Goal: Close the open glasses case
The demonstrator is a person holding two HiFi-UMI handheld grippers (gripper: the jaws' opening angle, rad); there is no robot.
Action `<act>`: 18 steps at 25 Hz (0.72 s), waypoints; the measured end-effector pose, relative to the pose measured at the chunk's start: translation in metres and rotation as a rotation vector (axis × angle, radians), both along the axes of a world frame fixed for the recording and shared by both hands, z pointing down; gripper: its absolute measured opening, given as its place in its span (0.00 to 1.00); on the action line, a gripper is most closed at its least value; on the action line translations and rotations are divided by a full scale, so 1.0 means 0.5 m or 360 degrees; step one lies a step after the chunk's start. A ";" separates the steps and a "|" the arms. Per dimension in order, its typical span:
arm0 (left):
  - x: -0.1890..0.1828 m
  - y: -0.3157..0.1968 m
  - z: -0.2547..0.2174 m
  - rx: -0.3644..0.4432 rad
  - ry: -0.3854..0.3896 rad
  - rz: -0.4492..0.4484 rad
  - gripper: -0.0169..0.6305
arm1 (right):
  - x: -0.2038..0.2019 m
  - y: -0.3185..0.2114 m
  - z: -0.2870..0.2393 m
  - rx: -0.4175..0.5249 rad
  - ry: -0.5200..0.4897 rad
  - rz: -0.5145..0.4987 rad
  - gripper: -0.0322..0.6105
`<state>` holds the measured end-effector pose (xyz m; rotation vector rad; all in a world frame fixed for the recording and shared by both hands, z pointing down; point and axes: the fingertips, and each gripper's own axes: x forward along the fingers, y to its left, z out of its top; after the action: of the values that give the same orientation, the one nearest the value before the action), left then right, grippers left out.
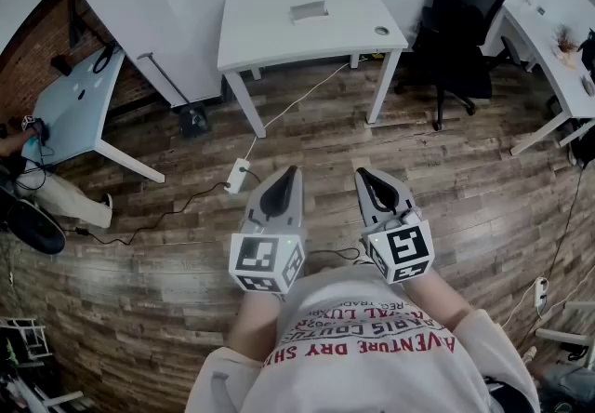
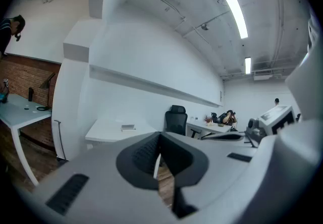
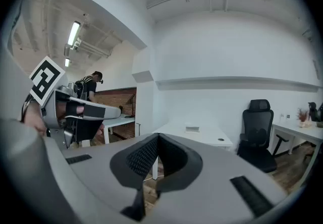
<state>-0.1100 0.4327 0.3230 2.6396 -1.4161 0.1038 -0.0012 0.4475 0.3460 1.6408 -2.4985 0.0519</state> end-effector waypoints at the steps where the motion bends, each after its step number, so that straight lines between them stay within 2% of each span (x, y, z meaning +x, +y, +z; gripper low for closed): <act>1: 0.001 0.002 0.002 -0.0008 0.0008 0.0002 0.02 | 0.001 0.001 0.002 -0.0008 -0.0005 0.0000 0.07; 11: -0.016 0.006 0.017 -0.0050 0.0046 0.0015 0.02 | -0.003 0.005 0.008 -0.0046 -0.0044 0.0049 0.07; 18: -0.044 0.003 0.037 -0.0075 0.0082 0.0013 0.02 | 0.003 0.010 0.020 -0.0053 -0.0092 0.0166 0.07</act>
<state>-0.1320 0.4342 0.3414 2.5911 -1.3697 0.0689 0.0001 0.4523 0.3561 1.7798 -2.4375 0.1540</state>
